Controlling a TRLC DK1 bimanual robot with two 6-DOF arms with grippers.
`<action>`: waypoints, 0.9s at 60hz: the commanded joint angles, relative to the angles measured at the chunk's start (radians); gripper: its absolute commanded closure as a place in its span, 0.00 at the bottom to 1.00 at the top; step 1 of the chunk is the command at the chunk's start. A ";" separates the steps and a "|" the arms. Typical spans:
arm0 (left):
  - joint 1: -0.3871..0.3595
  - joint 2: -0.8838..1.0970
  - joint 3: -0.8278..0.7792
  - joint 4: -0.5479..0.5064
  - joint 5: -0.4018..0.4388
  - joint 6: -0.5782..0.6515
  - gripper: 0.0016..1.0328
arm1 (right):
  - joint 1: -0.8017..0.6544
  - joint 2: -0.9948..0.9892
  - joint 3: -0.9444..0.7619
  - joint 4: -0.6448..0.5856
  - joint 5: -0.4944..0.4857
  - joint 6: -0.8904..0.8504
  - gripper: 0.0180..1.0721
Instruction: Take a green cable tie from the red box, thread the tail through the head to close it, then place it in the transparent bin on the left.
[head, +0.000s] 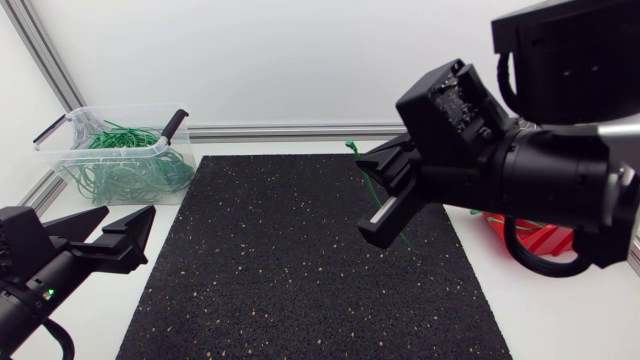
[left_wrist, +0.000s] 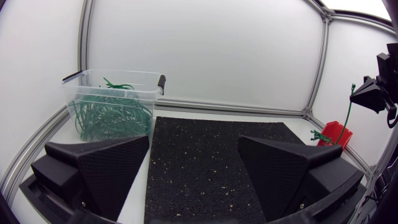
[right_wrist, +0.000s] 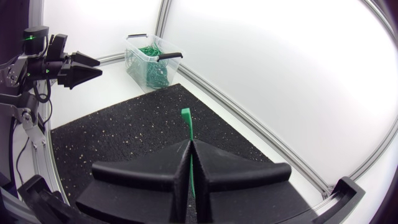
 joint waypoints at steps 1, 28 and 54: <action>-0.065 0.062 0.082 -0.015 -0.019 -0.045 0.03 | 0.027 0.054 0.054 0.000 0.007 0.074 0.93; -0.533 0.386 0.274 -0.021 -0.306 -0.172 0.04 | 0.092 0.272 0.217 0.014 -0.020 0.241 0.94; -0.744 0.648 0.374 0.068 -0.449 -0.208 0.06 | 0.069 0.349 0.310 -0.002 -0.069 0.451 0.94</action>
